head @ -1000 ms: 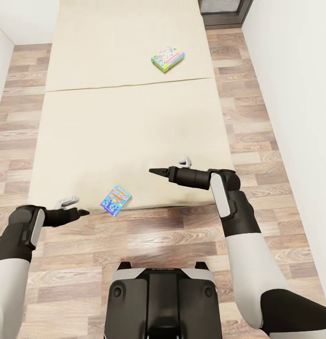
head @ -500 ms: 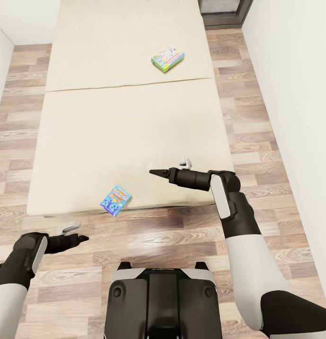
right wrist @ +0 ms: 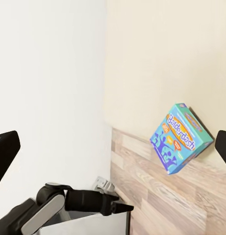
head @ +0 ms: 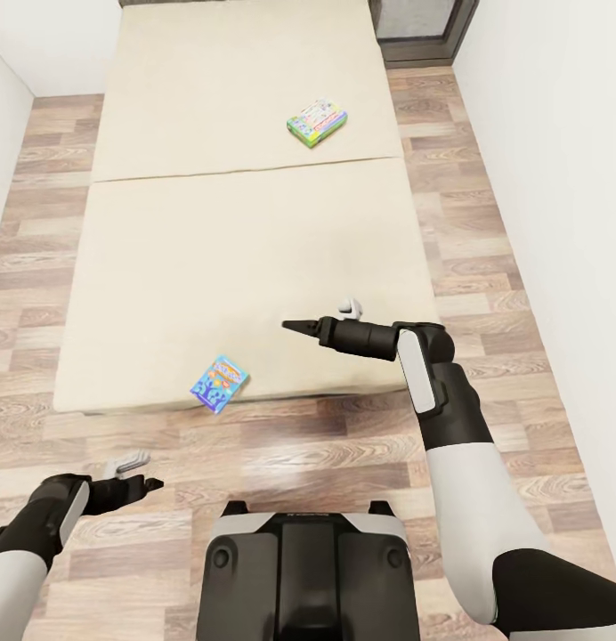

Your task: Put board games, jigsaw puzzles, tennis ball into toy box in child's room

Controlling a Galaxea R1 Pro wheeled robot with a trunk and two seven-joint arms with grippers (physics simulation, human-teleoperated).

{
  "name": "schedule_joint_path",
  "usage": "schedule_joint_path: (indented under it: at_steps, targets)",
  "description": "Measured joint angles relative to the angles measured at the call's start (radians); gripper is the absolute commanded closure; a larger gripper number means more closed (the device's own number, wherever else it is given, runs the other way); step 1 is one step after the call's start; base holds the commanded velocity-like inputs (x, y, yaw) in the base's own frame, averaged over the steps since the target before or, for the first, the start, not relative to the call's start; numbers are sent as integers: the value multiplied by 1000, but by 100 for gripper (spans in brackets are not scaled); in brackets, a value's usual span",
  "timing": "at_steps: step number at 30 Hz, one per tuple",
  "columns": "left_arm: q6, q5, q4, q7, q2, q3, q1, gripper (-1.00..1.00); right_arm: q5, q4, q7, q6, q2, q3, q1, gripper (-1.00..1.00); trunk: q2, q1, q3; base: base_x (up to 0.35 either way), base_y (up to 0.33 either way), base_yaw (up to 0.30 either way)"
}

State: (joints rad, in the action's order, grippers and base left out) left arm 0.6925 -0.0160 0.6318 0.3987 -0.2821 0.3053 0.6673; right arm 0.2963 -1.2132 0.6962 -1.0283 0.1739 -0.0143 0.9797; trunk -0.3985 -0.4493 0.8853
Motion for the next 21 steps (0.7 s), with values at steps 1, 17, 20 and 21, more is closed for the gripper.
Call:
schedule_joint_path:
  at_steps: [1,17,20,21]
  targets:
    - [-13,-8,-15,-3,-5,0,0,-100,0,0,0,0,0,0,0,-100,0,0,-2,0,0,4]
    - [-130,-34,-126,-52,-27,-6,-2,-100,-10,1,0,0,0,4,0,-100,0,0,-28,0,0,57]
    - [-132,-37,-136,-55,-27,-7,-4,-100,-12,2,1,0,0,4,0,-100,0,0,-33,0,0,79]
    - [-132,-38,-138,-56,-27,-8,-5,-100,-12,2,0,0,0,4,0,-100,0,0,-34,0,0,81]
